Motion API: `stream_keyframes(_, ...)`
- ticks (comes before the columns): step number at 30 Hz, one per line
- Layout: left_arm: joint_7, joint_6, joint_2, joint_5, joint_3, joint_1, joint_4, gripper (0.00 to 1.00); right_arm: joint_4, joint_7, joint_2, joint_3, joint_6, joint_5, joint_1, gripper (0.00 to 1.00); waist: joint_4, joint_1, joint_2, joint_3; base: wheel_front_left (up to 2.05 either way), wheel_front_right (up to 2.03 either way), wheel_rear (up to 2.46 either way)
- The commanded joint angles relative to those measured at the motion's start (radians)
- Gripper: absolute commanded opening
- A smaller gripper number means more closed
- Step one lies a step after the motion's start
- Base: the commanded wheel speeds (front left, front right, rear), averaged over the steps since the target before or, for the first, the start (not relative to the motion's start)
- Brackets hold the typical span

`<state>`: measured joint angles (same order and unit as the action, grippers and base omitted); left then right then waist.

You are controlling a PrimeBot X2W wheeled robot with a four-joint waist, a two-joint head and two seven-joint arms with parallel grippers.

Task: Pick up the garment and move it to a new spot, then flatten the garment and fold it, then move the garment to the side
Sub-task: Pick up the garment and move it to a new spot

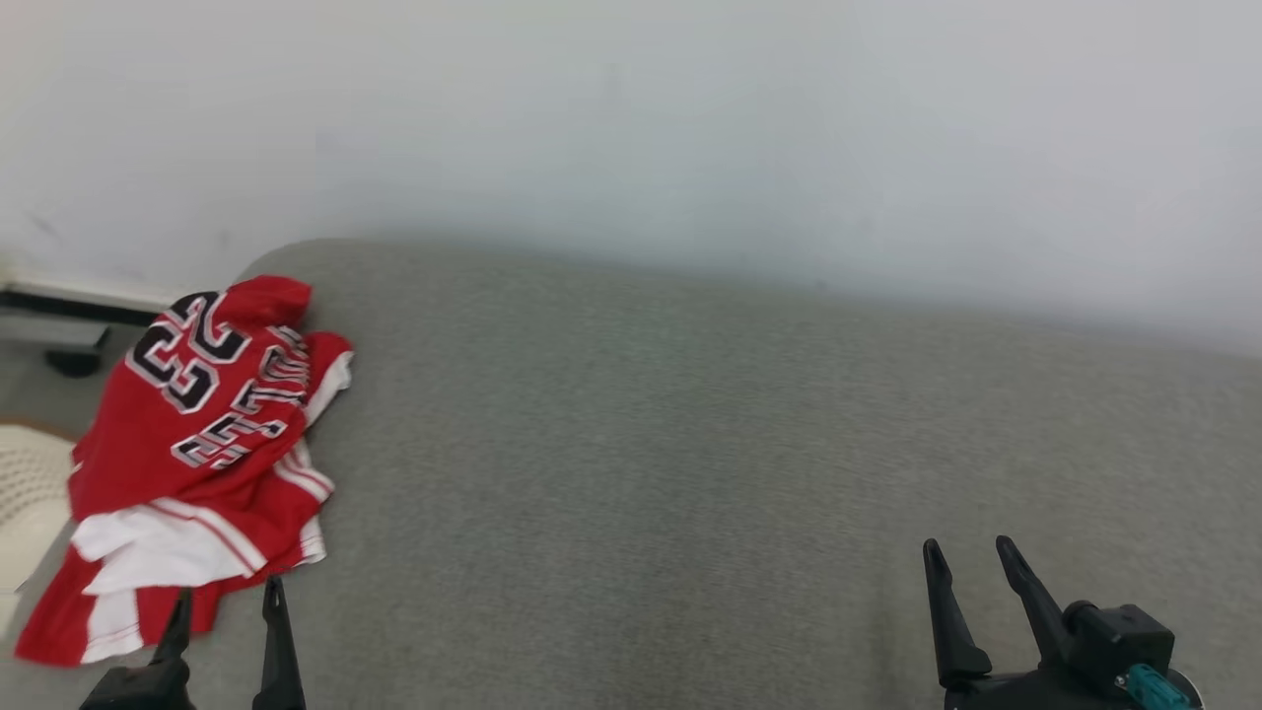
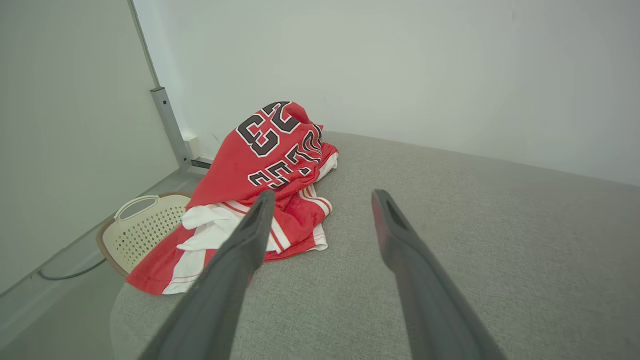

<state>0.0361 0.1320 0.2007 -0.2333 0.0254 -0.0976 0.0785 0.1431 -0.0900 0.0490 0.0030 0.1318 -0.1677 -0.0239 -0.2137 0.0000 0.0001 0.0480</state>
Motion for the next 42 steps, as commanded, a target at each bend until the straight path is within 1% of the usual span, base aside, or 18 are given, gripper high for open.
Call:
stream_keyframes(1, 0.000, 0.002, 0.005, 0.003, -0.003, -0.009, 0.004, 1.00, 0.001, -0.009, 0.002, 0.002, -0.002, -0.006, -0.006, 1.00, -0.097, 0.0000, -0.0001, 0.006, 0.00, 0.00, 0.00)
stream_keyframes(6, 0.001, 0.013, 0.014, 0.002, -0.014, -0.017, 0.010, 1.00, 0.018, -0.018, 0.002, 0.013, -0.002, -0.018, -0.011, 1.00, -0.181, 0.0000, -0.0001, 0.017, 0.00, 0.00, 0.00)
stream_keyframes(10, 0.005, 0.020, 0.019, 0.002, -0.018, -0.030, 0.015, 1.00, 0.028, -0.025, 0.002, 0.023, -0.002, -0.028, -0.006, 1.00, -0.231, 0.0000, -0.0001, 0.026, 0.00, 0.00, 0.00)
stream_keyframes(14, 0.004, 0.028, 0.025, -0.003, -0.027, -0.040, 0.022, 1.00, 0.037, -0.027, 0.003, 0.037, -0.002, -0.036, 0.004, 1.00, -0.253, 0.0000, -0.0001, 0.033, 0.00, 0.00, 0.00)
stream_keyframes(21, 0.001, 0.039, 0.028, -0.009, -0.035, -0.038, 0.023, 1.00, 0.056, -0.035, 0.003, 0.059, -0.002, -0.045, 0.011, 1.00, -0.255, 0.0000, -0.0001, 0.032, 0.00, 0.00, 0.00)
stream_keyframes(26, -0.003, 0.041, 0.031, -0.018, -0.044, -0.009, 0.015, 1.00, 0.064, -0.035, 0.003, 0.065, -0.002, -0.041, 0.022, 1.00, -0.234, 0.0000, -0.0001, 0.023, 0.00, 0.00, 0.00)
stream_keyframes(31, -0.001, 0.021, 0.061, -0.046, -0.069, 0.085, -0.002, 1.00, 0.055, -0.027, 0.003, 0.094, -0.002, -0.030, 0.036, 1.00, -0.190, 0.0000, -0.0001, 0.001, 0.00, 0.00, 0.00)
stream_keyframes(37, 0.037, -0.031, 0.142, -0.097, -0.105, 0.315, -0.083, 1.00, 0.034, -0.011, 0.003, 0.120, -0.002, -0.010, 0.076, 1.00, -0.105, 0.0000, -0.0001, -0.058, 0.00, 0.00, 0.00)
stream_keyframes(42, 0.073, -0.071, 0.217, -0.123, -0.128, 0.504, -0.195, 1.00, 0.012, -0.022, 0.003, 0.137, -0.002, 0.007, 0.121, 1.00, -0.008, 0.0000, -0.0001, -0.127, 0.00, 0.00, 0.00)
